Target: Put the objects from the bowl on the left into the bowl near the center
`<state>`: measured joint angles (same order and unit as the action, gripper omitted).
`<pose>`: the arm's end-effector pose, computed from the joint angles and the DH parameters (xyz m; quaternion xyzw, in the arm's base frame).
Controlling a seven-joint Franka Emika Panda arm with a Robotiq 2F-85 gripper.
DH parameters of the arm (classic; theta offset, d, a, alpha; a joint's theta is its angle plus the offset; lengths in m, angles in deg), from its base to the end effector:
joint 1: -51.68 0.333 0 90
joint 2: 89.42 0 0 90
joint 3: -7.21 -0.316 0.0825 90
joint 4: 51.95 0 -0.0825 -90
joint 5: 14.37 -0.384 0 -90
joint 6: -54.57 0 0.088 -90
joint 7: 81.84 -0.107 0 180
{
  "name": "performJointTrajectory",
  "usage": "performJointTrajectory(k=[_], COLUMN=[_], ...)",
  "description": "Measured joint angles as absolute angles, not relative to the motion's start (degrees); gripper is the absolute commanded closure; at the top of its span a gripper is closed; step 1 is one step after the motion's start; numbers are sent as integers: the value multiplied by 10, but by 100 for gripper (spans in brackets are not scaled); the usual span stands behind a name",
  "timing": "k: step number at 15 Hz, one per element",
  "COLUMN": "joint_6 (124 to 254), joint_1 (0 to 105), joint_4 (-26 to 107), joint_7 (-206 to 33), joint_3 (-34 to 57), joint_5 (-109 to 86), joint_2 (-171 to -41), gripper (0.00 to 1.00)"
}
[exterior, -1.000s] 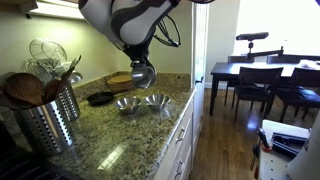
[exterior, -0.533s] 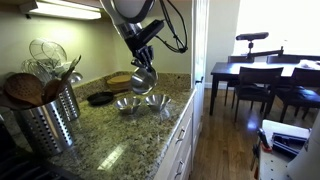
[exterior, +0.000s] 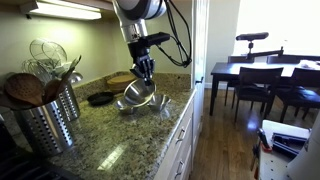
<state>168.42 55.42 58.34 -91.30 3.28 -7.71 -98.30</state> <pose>0.5796 0.0695 0.4031 0.9978 0.0102 -0.0386 0.0530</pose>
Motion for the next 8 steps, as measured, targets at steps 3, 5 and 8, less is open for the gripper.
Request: performJointTrajectory(k=[3, 5, 8], joint_6=[1686, 1688, 1692], joint_1=[554, 554, 551], joint_4=[604, 615, 628], joint_7=[-897, -883, -848], joint_3=[33, 34, 36], joint_5=[-101, -124, -176], joint_2=[-984, -986, -991], gripper=[92, 92, 92])
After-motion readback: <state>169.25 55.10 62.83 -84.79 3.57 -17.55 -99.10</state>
